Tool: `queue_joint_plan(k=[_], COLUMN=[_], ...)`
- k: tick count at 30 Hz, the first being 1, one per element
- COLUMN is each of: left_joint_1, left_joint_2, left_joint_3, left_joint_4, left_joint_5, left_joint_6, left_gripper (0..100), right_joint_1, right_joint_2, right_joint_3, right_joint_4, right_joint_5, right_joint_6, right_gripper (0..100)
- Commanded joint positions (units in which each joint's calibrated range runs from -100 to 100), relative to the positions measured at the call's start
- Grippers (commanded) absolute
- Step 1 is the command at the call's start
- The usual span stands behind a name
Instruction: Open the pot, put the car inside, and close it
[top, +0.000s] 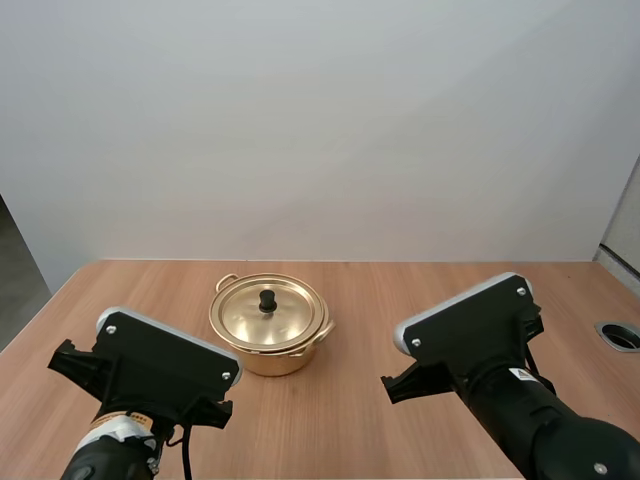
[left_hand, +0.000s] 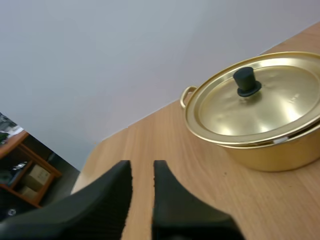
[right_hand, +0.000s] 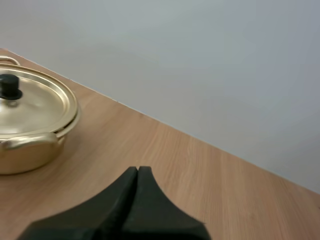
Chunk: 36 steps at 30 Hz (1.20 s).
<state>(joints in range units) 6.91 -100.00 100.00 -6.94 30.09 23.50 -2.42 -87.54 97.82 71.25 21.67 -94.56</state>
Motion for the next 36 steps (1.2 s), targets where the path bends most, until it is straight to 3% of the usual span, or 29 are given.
queue_joint_plan(k=[1,6,7,8,9,11,12,15,17,18,22,36], left_joint_1=[-0.12,-0.12,-0.12,-0.12,-0.12,-0.12,-0.36,-1.85,-3.45,-4.22,-5.93,-5.93], left_joint_2=[0.0,0.0,0.0,0.0,0.0,0.0,0.0,0.0,0.0,0.0,0.0,0.0], left_joint_3=[0.0,0.0,0.0,0.0,0.0,0.0,0.0,0.0,0.0,0.0,0.0,0.0], left_joint_4=[8.0,8.3,7.8,7.4,7.4,6.9,6.2,7.5,10.1,11.0,11.6,11.9], left_joint_5=[-0.7,-2.4,-4.3,-7.2,-9.8,-9.0,-8.3,-4.6,-2.8,-1.9,0.2,-0.7], left_joint_6=[-0.1,-2.0,-2.0,-2.0,-2.1,-3.5,-7.4,-25.4,-41.3,-44.3,-44.5,-44.5], left_gripper=[0,0,0,0,0,0,0,0,0,0,0,0], right_joint_1=[0.0,0.0,0.0,0.0,0.0,0.0,0.0,0.0,0.0,0.0,0.0,0.0], right_joint_2=[-6.7,-8.3,-8.6,-10.2,-11.2,-12.5,-12.5,-12.5,-12.5,-12.5,-12.5,-12.5], right_joint_3=[0.6,2.2,2.2,2.2,2.2,2.2,2.2,2.2,2.2,2.2,2.2,2.2], right_joint_4=[-1.5,-11.1,-20.4,-34.9,-44.0,-57.8,-61.3,-61.8,-61.8,-61.8,-61.8,-63.4], right_joint_5=[-3.4,-9.9,-8.0,-7.3,-4.6,4.2,10.0,10.0,10.0,10.0,10.0,10.1], right_joint_6=[3.2,15.1,22.0,41.7,52.0,66.3,71.1,72.3,72.4,72.5,73.3,76.0], right_gripper=[0,0,0,0,0,0,0,0,0,0,0,0])
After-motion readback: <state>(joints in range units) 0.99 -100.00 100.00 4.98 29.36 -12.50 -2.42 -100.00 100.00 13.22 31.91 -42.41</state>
